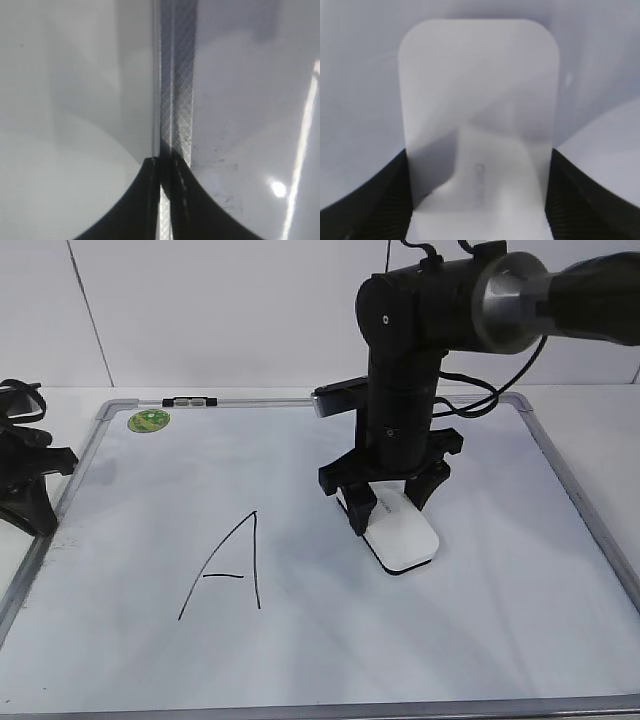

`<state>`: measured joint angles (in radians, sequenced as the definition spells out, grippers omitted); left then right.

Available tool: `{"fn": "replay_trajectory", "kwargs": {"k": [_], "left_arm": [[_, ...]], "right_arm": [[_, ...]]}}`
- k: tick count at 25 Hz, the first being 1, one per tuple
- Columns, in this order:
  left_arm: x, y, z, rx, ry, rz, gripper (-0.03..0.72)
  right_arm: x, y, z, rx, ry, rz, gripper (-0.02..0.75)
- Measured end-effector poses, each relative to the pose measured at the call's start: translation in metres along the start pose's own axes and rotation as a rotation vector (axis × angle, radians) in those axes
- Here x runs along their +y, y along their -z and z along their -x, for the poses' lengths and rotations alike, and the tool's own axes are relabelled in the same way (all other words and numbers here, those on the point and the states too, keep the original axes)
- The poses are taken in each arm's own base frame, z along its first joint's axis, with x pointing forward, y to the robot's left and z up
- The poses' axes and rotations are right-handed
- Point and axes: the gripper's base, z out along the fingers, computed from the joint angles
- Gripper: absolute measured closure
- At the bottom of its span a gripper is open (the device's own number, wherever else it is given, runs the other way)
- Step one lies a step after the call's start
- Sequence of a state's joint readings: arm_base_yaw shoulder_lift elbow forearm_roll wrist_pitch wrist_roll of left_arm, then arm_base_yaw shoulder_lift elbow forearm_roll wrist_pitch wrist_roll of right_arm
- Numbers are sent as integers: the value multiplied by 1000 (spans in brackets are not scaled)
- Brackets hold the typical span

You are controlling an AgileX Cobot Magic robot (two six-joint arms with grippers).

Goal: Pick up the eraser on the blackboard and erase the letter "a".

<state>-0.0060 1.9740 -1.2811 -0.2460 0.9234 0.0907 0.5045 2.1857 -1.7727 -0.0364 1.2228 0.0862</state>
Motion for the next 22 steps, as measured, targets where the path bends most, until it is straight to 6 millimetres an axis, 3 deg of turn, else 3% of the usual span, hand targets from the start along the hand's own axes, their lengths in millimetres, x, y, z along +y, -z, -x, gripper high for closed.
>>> {"fn": "replay_trajectory", "kwargs": {"k": [4,10,15,22], "left_arm": [[0,0,0,-2,0,0,672],[0,0,0,-1,-2,2,672],[0,0,0,-1,-2,2,672],[0,0,0,-1,-2,3,671]], "right_arm": [[-7,7,-2,-15,-11,-34,206],[-19,53,-9,-130,-55,-110,206],[-29,72,-14,-175,-97,-127,206],[-66,91,-21,-218,-208,-141,206]]}}
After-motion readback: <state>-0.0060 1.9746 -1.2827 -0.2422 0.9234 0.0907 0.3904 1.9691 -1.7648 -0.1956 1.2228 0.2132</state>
